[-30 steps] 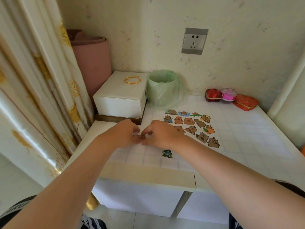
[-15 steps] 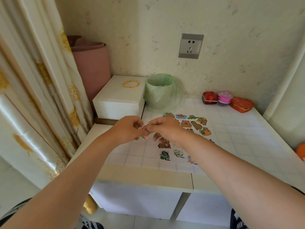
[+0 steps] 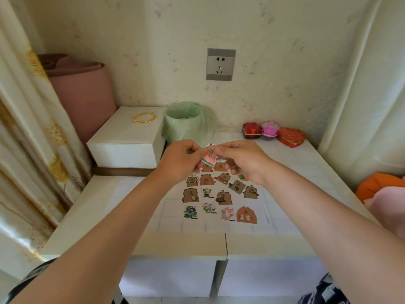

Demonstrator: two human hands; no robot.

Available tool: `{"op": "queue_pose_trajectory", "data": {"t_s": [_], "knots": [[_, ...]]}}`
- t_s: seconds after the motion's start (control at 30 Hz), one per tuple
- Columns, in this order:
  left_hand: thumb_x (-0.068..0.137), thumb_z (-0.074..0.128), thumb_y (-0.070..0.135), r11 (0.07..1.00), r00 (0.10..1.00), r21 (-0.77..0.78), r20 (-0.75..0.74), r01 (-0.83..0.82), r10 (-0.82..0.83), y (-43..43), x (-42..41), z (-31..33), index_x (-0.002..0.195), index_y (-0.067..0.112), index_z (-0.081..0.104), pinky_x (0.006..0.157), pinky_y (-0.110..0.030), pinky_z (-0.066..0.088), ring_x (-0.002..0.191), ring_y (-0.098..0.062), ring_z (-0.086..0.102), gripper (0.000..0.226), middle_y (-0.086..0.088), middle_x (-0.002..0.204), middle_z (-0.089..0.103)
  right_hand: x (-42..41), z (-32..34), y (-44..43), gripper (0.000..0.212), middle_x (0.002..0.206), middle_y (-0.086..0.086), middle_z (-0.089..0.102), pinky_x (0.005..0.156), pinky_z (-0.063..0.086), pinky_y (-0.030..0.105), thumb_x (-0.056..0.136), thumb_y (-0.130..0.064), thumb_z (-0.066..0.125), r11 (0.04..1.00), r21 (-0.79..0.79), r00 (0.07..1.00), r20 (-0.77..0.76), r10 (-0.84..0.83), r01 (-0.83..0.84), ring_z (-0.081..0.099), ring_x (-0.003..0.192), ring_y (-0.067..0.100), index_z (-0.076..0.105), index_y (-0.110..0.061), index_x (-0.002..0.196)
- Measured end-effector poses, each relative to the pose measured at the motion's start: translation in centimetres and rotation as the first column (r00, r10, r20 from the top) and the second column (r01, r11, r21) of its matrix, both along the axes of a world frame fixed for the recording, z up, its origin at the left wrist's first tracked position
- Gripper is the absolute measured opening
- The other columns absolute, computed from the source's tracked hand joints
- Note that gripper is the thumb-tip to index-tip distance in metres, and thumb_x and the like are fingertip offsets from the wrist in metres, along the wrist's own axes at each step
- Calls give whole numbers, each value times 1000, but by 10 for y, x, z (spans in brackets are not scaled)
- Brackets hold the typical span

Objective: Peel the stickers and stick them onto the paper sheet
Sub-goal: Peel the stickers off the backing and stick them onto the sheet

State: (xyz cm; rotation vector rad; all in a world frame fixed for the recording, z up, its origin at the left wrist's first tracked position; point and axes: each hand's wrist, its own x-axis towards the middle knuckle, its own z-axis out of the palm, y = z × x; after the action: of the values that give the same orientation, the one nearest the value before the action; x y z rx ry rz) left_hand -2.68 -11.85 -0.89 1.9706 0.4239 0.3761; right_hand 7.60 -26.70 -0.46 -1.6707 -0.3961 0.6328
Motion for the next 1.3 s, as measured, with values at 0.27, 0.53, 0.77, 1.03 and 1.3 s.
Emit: {"op": "queue_pose_trajectory", "data": {"t_s": [0.27, 0.53, 0.77, 1.03, 1.3], "knots": [[95, 58, 46, 966, 988, 245, -143, 88, -54, -24, 26, -8, 83, 17, 63, 63, -35, 55, 69, -17, 71, 31, -1, 76, 73, 17, -6, -28, 18, 82, 4, 76, 44, 36, 23, 83, -24, 81, 992, -97, 995, 69, -78, 84, 50, 46, 10, 75, -11, 94], [92, 68, 15, 998, 999, -32, -4, 49, -49, -32, 42, -10, 86, 18, 68, 80, -51, 59, 81, -23, 74, 6, -10, 86, 75, 27, -11, -34, 14, 78, -1, 75, 47, 37, 25, 90, -22, 72, 998, -56, 997, 72, 1, 3, 53, 51, 13, 74, -10, 98], [92, 65, 13, 994, 999, -101, -5, 44, -44, -35, 40, -9, 86, 16, 67, 80, -43, 59, 81, -22, 75, 7, -9, 85, 76, 29, -14, -35, 13, 82, -1, 74, 48, 38, 25, 91, -22, 70, 999, -19, 999, -7, 50, -50, 53, 55, 13, 74, -11, 96], [93, 65, 14, 981, 999, -191, 37, 34, -28, -38, 36, -3, 93, 11, 69, 69, -29, 57, 67, -9, 71, 5, 3, 70, 74, 22, -11, -30, 7, 89, 3, 77, 45, 38, 22, 91, -22, 71, 999, -39, 988, 152, -6, 12, 52, 50, 12, 75, -16, 90], [90, 67, 12, 983, 999, -182, 37, -13, 20, -36, 34, -2, 90, 10, 71, 81, -41, 61, 65, -8, 70, 5, 4, 67, 72, 18, -10, -27, 14, 83, 0, 74, 47, 36, 25, 92, -21, 67, 1000, -3, 996, 84, -2, 2, 52, 49, 12, 75, -9, 92]]}}
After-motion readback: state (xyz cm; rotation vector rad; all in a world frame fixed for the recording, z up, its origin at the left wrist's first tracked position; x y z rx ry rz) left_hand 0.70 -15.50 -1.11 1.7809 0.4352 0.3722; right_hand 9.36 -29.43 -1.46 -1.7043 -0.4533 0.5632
